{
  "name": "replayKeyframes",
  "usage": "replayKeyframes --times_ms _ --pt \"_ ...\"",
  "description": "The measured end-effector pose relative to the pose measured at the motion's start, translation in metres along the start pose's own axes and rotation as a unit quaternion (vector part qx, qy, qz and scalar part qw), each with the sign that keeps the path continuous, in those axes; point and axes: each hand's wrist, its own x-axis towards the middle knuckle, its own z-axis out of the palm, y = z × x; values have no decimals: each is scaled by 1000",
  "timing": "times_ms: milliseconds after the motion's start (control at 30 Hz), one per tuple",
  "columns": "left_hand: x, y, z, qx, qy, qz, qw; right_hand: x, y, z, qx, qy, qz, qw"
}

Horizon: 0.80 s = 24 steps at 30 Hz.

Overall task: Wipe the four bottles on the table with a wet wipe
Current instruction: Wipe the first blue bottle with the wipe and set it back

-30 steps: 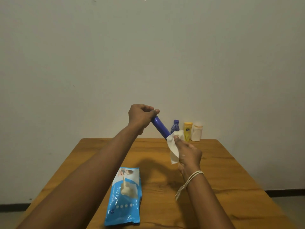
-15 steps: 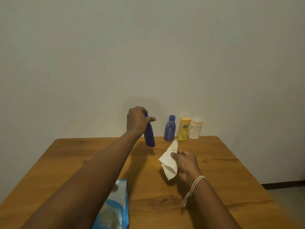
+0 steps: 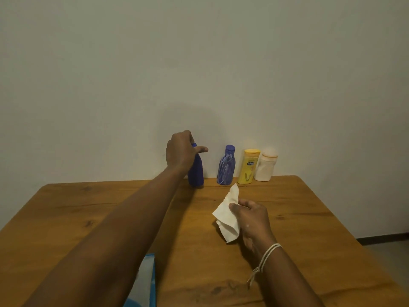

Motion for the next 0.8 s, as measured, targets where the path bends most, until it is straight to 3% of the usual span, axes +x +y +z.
replayKeyframes --times_ms 367,567,800 --pt "10 -4 20 23 4 1 1000 9 5 8 92 -25 46 994" --pt "4 -7 20 54 0 29 998 4 8 3 106 -26 37 993" --pt "0 -11 21 12 -2 20 1000 -8 8 -4 84 -15 37 996"
